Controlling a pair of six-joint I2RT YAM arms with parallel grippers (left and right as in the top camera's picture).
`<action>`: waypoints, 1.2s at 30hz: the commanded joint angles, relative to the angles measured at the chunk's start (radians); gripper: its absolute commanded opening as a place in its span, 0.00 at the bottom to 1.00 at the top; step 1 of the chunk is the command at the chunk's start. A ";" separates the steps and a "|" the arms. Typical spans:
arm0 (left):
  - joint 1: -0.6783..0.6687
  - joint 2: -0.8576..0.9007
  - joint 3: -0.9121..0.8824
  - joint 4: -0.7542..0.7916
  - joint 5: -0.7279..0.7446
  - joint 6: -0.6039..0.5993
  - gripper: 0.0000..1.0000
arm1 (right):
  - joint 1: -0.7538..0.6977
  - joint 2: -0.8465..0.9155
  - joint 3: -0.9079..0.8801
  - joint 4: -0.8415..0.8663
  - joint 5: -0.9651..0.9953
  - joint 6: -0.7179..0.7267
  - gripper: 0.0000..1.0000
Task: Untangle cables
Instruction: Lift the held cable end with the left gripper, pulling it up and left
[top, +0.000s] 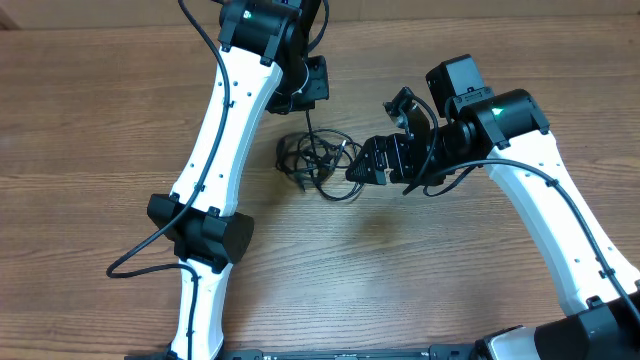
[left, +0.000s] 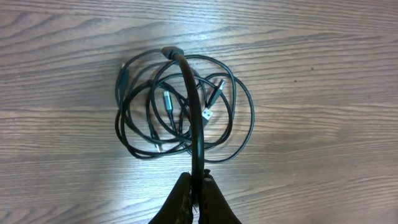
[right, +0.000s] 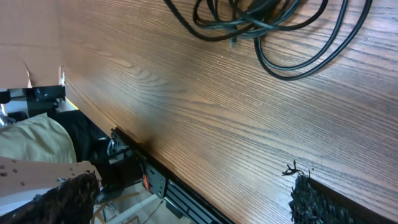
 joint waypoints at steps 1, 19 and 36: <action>-0.005 -0.040 -0.007 0.008 0.087 0.055 0.04 | 0.005 -0.002 -0.008 0.010 0.010 -0.003 1.00; 0.148 -0.407 0.227 0.035 0.261 0.153 0.04 | 0.005 0.024 -0.079 0.054 0.008 -0.003 1.00; 0.154 -0.428 0.010 0.005 0.016 0.131 0.04 | 0.005 0.024 -0.131 0.117 0.007 0.099 1.00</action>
